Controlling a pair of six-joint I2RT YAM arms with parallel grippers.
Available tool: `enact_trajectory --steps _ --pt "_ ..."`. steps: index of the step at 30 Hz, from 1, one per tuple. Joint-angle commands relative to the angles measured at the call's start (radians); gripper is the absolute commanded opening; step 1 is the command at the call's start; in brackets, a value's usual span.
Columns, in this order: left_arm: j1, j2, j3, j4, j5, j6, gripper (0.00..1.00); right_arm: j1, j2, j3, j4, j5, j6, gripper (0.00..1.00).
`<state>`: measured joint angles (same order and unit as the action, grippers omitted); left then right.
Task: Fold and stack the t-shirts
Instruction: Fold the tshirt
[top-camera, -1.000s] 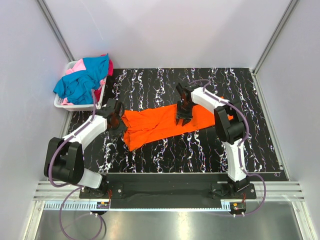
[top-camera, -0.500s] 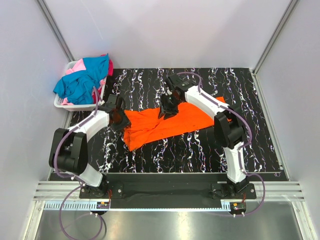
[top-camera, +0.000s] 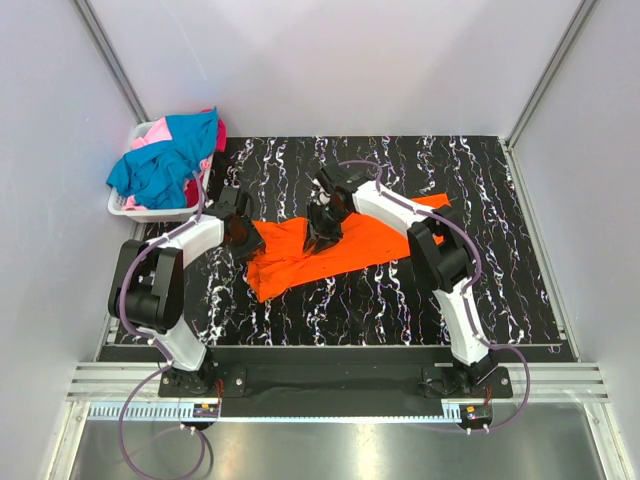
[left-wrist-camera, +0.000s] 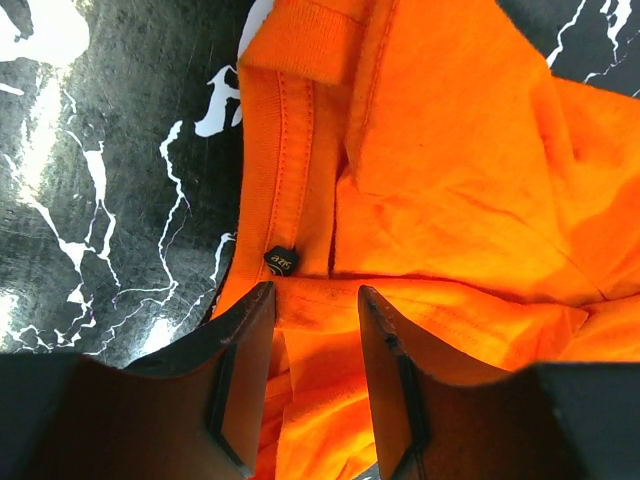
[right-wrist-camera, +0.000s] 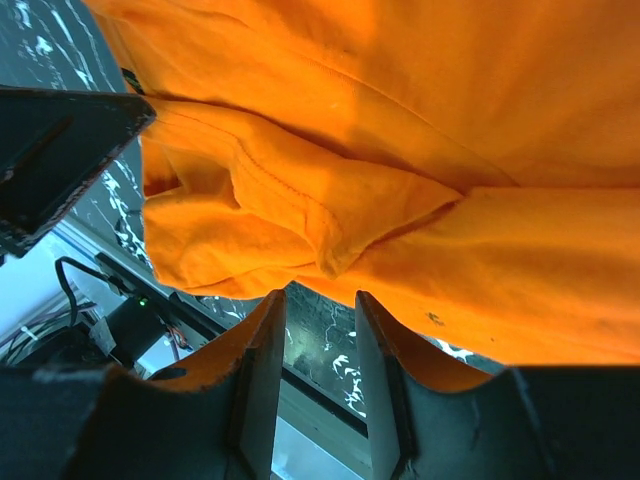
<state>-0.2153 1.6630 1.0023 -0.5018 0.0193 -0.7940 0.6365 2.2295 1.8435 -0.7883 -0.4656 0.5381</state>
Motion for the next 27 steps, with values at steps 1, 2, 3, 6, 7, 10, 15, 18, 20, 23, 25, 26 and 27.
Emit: enact_trajectory --steps 1,2,3,6,7,10,15,18,20,23,25,26,27 --pt "0.007 0.003 0.041 0.039 0.013 0.001 0.43 0.025 0.015 0.049 0.020 -0.042 0.010 0.41" --pt "0.007 0.003 0.041 0.040 0.011 0.001 0.43 0.026 0.019 0.049 0.021 -0.041 0.008 0.41" --pt "0.005 0.004 0.041 0.040 0.013 0.002 0.43 0.026 0.019 0.051 0.021 -0.039 0.011 0.41" --pt "0.008 0.010 0.039 0.046 0.016 0.004 0.43 0.026 0.032 0.054 0.020 -0.033 0.010 0.41" --pt "0.008 0.012 0.039 0.048 0.018 0.004 0.42 0.026 0.038 0.060 0.021 -0.033 0.008 0.41" --pt "0.008 0.014 0.038 0.049 0.019 0.004 0.41 0.028 0.050 0.068 0.021 -0.028 0.010 0.41" --pt "0.013 0.014 0.036 0.052 0.018 0.010 0.34 0.026 0.068 0.085 0.020 -0.019 0.011 0.40" --pt "0.014 0.011 0.035 0.054 0.018 0.015 0.32 0.026 0.079 0.094 0.017 -0.012 0.011 0.39" --pt "0.017 0.007 0.035 0.054 0.019 0.018 0.32 0.026 0.085 0.094 0.014 -0.007 0.013 0.39" --pt "0.017 0.003 0.033 0.052 0.016 0.021 0.32 0.026 0.084 0.085 0.009 0.002 0.013 0.39" --pt "0.019 0.001 0.032 0.052 0.021 0.022 0.32 0.026 0.079 0.074 0.006 0.018 0.014 0.39" --pt "0.019 0.001 0.033 0.054 0.019 0.024 0.32 0.026 0.081 0.072 0.001 0.022 0.014 0.38" --pt "0.019 0.000 0.032 0.055 0.021 0.022 0.32 0.026 0.082 0.066 0.001 0.027 0.016 0.38"
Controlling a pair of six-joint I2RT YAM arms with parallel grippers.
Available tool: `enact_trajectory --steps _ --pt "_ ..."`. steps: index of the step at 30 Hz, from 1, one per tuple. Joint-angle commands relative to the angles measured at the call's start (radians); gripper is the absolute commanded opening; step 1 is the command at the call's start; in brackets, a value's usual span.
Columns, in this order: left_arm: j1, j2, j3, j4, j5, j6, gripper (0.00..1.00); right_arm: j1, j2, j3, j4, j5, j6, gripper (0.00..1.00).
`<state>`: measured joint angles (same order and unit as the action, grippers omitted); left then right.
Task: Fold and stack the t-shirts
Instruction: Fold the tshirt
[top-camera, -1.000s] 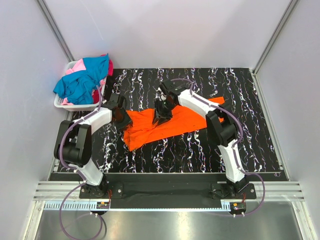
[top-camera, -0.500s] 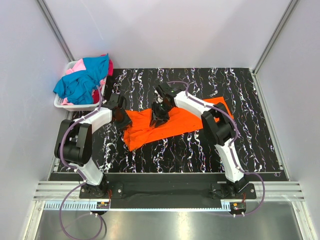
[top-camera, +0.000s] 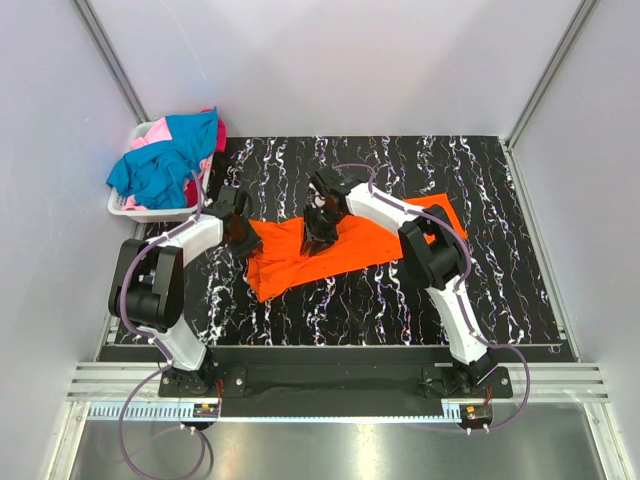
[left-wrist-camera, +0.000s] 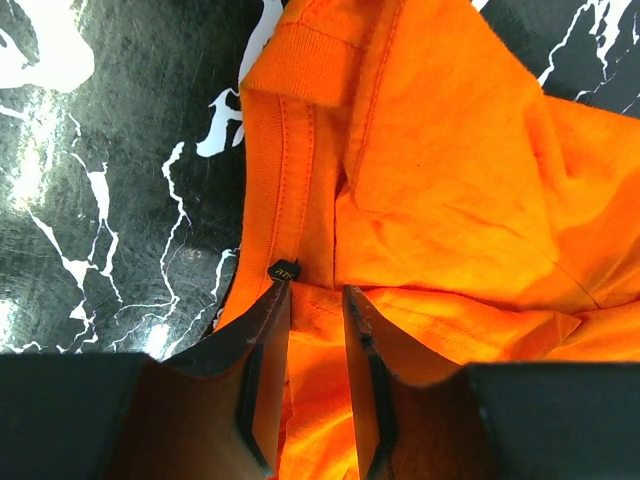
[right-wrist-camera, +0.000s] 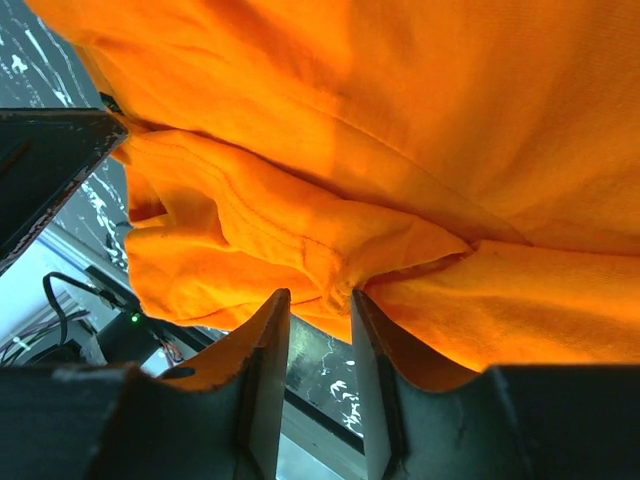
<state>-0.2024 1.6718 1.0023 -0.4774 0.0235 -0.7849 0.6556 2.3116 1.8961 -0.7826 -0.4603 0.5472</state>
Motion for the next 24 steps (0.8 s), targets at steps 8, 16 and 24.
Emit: enact_trajectory --steps 8,16,24 --pt "0.008 -0.007 0.032 0.031 0.019 0.027 0.10 0.007 0.012 0.023 -0.015 0.031 0.010 0.00" --pt "0.012 -0.059 0.032 0.017 0.004 0.030 0.00 0.007 -0.027 0.066 -0.029 0.074 0.013 0.00" --pt "0.015 -0.093 0.052 -0.003 0.000 0.029 0.00 0.007 -0.047 0.090 -0.032 0.103 0.005 0.00"
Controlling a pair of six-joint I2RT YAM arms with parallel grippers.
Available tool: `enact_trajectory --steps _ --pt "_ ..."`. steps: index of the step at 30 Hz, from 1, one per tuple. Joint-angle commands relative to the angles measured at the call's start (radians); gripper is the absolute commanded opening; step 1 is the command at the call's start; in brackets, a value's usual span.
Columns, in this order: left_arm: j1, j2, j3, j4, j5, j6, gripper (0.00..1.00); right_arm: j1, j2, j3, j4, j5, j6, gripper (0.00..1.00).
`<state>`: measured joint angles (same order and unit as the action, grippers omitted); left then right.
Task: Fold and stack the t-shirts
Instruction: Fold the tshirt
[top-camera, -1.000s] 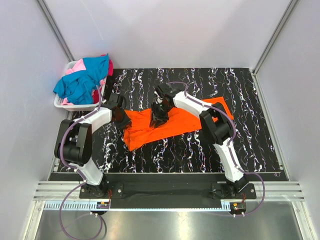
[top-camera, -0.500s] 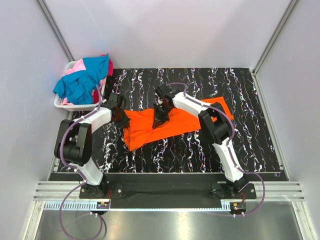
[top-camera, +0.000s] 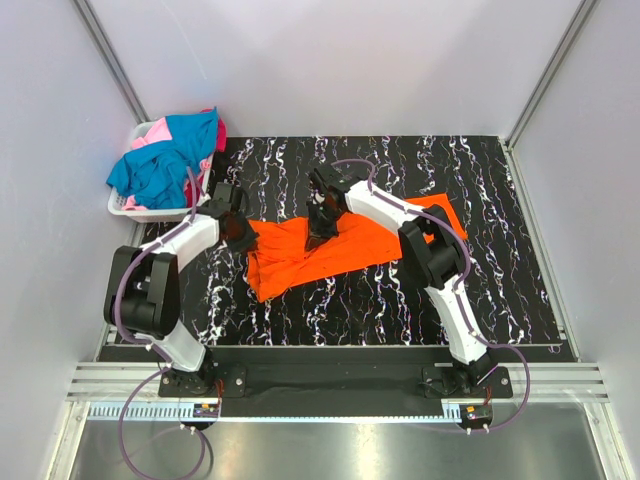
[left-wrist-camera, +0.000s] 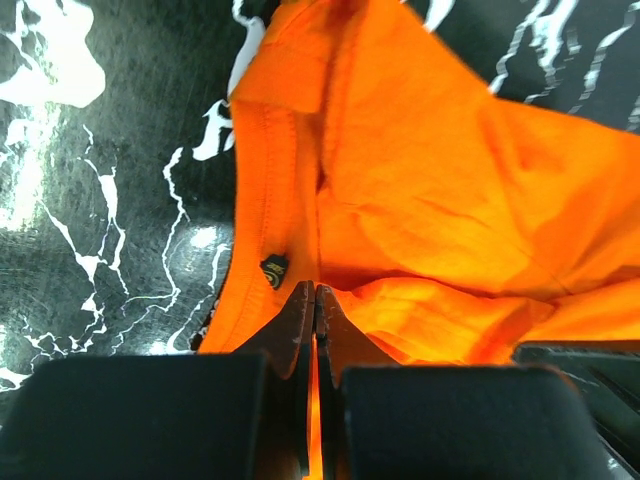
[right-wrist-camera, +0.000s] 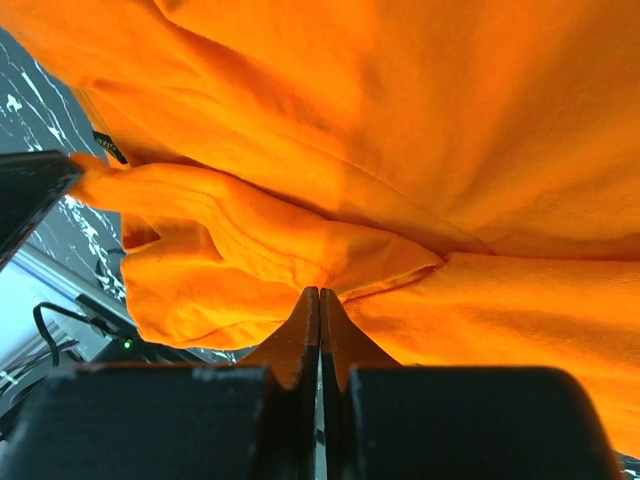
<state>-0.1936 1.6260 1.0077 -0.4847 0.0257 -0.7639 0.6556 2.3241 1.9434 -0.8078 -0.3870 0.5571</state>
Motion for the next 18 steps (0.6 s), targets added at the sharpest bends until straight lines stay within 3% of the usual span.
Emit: enact_trajectory --steps 1,7,8,9,12,18 --pt "0.006 -0.051 0.046 0.005 -0.004 0.008 0.00 0.007 -0.063 0.043 -0.007 0.033 -0.006 0.00" --pt "0.006 -0.060 0.042 0.001 -0.006 0.005 0.00 0.004 -0.071 0.017 -0.021 0.017 -0.019 0.01" --pt "0.006 -0.057 0.040 0.003 -0.006 0.003 0.00 0.007 -0.069 0.009 -0.022 0.008 -0.022 0.08" --pt "0.006 -0.058 0.039 0.001 -0.007 0.003 0.00 0.007 -0.066 0.003 -0.022 -0.007 -0.019 0.24" --pt "0.006 -0.052 0.035 0.001 -0.007 0.002 0.00 0.007 -0.065 -0.017 -0.022 -0.019 -0.017 0.35" --pt "0.006 -0.051 0.032 0.005 -0.009 0.000 0.00 0.009 -0.055 -0.029 -0.022 -0.035 -0.020 0.40"
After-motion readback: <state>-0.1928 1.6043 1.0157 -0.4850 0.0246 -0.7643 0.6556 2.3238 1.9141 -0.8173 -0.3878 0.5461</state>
